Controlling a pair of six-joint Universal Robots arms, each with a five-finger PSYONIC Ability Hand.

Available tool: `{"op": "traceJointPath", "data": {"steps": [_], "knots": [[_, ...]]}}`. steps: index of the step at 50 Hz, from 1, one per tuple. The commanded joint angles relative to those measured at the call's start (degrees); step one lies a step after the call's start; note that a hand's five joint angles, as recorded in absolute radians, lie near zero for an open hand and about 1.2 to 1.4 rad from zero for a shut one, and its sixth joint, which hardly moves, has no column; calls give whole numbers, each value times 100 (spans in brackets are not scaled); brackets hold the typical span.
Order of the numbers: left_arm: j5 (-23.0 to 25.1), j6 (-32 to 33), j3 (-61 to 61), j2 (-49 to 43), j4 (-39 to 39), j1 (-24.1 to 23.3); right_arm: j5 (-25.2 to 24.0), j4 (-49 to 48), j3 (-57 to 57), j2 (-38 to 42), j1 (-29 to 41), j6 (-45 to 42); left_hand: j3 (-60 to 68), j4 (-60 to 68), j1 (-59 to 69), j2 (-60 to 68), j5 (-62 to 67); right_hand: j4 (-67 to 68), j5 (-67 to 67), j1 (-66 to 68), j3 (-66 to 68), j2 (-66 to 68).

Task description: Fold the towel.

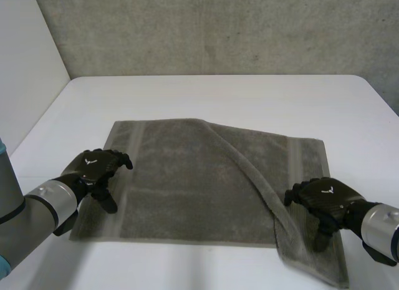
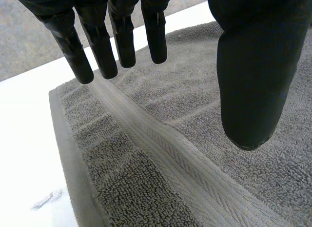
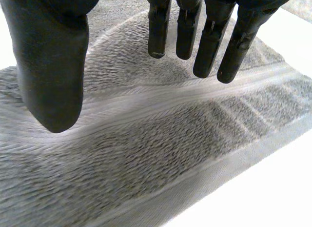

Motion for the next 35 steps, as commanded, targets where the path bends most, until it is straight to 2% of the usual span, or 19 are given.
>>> {"op": "traceJointPath", "data": {"steps": [1,9,35], "knots": [[9,-139,-15,0,10,11,25,250,468,-508,-99,23,175,180,161,178,329,-452,-274,-516,-582,-578],[18,-147,-42,0,19,54,7,189,1109,-938,-99,-3,175,180,161,178,329,-519,-341,-584,-649,-645],[27,-253,-68,0,19,46,25,-893,1989,-1123,-328,-64,141,146,128,144,295,-284,-106,-348,-414,-410]]}}
